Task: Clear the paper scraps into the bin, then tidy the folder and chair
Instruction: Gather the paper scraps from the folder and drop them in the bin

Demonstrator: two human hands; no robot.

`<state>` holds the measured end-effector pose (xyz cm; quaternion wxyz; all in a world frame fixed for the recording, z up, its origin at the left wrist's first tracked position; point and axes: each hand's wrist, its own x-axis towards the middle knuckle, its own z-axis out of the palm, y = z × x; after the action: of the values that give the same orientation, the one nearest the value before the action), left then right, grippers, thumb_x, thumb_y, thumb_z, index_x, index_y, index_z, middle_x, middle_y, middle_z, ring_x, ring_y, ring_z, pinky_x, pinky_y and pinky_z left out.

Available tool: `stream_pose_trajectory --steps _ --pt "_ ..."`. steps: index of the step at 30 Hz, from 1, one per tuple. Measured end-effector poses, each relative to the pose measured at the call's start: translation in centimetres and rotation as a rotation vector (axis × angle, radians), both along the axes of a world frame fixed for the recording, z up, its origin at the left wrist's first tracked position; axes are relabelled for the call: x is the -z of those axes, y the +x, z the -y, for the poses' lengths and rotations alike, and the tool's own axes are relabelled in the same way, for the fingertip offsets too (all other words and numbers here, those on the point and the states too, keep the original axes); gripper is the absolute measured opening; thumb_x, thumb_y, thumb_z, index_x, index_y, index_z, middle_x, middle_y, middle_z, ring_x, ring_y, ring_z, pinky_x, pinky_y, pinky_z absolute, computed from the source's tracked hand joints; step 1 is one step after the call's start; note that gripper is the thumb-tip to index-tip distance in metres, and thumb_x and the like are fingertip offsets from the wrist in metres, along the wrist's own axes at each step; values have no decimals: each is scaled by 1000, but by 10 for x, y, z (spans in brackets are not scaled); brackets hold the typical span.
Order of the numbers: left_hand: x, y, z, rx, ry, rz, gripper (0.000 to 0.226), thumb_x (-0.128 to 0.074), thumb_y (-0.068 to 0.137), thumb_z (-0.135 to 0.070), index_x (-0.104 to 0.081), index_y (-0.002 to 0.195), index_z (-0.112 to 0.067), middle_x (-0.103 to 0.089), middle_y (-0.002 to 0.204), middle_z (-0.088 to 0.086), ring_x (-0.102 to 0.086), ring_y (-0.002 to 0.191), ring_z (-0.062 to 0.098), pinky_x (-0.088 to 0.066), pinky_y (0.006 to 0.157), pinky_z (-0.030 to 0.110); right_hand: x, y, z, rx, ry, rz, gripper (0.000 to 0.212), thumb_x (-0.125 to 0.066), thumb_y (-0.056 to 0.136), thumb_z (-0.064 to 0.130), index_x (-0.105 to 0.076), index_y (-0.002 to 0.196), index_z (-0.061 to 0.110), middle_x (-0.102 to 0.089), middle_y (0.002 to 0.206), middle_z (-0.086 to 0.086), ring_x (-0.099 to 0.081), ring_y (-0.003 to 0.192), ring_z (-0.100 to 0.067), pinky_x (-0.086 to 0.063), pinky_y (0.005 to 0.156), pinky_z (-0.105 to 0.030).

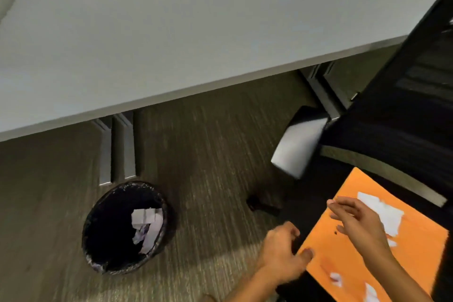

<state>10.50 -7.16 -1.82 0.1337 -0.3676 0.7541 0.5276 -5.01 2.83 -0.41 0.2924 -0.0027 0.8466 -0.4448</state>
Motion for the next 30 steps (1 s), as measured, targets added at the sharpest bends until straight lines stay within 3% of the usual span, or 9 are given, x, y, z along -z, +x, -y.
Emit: stream_pose_trajectory --steps 3,9,14,20,22,25,30 --pt "-3 -29 -34 234 -118 33 65 -73 79 -49 -46 133 -24 -46 137 2 -43 128 22 -44 103 39 7 -29 -50 -20 162 -145 26 -83 81 34 -66 99 25 -71 113 -2 -67 90 -19 -53 84 -42" --pt "1 -73 -95 456 -208 148 94 -76 79 -51 -22 153 -28 -8 162 7 -6 149 32 -29 118 48 24 -63 -133 -89 384 -169 66 -89 74 35 -57 129 13 -50 140 -16 -53 125 -36 -48 97 -48" --pt "19 -95 -129 536 -314 250 110 -78 76 -57 -8 157 -32 5 166 12 -2 151 35 -25 120 48 39 -77 -180 -160 424 -110 84 -89 73 38 -44 140 15 -38 150 -12 -40 137 -32 -42 105 -45" --pt "53 -103 -151 669 -426 314 122 -82 70 -55 0 157 -30 -14 158 12 -22 141 36 -36 110 47 56 -96 -184 -238 383 -139 88 -88 75 37 -38 145 18 -35 152 -7 -38 139 -26 -39 108 -39" --pt "63 -104 -158 735 -415 347 112 -83 76 -42 -5 156 -28 -16 156 14 -32 135 34 -43 103 44 63 -100 -180 -313 374 -179 87 -87 76 38 -38 146 19 -33 154 -4 -36 141 -23 -37 110 -37" --pt "70 -106 -162 727 -396 328 68 -72 88 -16 -32 143 -22 -34 142 11 -52 119 31 -50 87 39 72 -101 -172 -473 346 -215 81 -85 79 37 -42 146 23 -31 154 0 -38 139 -20 -36 106 -27" --pt "70 -112 -145 694 -302 224 24 -54 94 -4 -51 118 -9 -58 118 15 -60 103 33 -42 74 36 89 -91 -160 -622 326 -261 55 -75 89 29 -55 141 23 -39 148 1 -43 136 -15 -41 105 -24"
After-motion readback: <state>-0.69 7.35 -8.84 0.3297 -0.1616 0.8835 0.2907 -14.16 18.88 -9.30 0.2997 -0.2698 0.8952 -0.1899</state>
